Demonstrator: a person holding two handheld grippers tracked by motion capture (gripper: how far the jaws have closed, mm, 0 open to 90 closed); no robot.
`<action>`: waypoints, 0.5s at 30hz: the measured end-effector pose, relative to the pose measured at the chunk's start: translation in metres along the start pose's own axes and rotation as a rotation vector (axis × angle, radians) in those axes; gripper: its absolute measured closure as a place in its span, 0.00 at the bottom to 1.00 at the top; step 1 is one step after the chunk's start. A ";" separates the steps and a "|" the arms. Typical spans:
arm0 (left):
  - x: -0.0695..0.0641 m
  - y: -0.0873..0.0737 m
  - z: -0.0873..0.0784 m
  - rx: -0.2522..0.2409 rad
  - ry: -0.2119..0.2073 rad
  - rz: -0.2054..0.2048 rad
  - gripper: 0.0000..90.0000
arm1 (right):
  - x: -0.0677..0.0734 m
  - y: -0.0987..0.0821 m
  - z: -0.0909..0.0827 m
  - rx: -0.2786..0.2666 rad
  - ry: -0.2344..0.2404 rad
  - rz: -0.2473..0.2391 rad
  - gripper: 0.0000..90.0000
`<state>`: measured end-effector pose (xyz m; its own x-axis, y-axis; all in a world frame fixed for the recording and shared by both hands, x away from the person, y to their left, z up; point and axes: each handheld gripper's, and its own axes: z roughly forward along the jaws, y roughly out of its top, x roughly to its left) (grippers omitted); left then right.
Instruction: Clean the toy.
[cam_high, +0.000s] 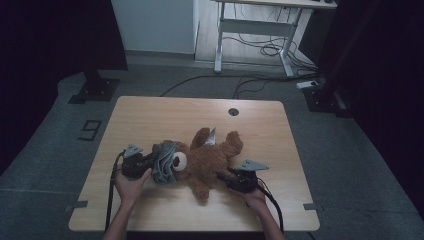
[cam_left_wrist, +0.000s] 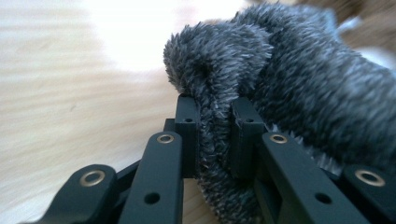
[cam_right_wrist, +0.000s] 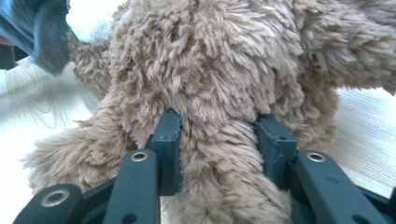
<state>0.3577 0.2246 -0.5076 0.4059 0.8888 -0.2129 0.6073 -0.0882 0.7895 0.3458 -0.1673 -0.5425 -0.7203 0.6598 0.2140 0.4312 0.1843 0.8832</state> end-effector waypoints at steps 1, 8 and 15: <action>0.002 -0.003 0.003 0.011 -0.008 -0.018 0.85 | 0.000 0.000 0.000 0.000 -0.001 0.001 0.65; -0.003 -0.002 0.032 0.067 0.005 -0.007 0.85 | -0.008 0.000 -0.001 -0.009 -0.024 0.028 0.66; 0.007 0.007 0.025 0.061 0.015 -0.019 0.84 | -0.013 -0.001 -0.002 -0.017 -0.025 0.041 0.66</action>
<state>0.3817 0.2186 -0.5182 0.3842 0.8970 -0.2186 0.6554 -0.0982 0.7489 0.3533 -0.1776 -0.5456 -0.6883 0.6845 0.2402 0.4510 0.1444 0.8807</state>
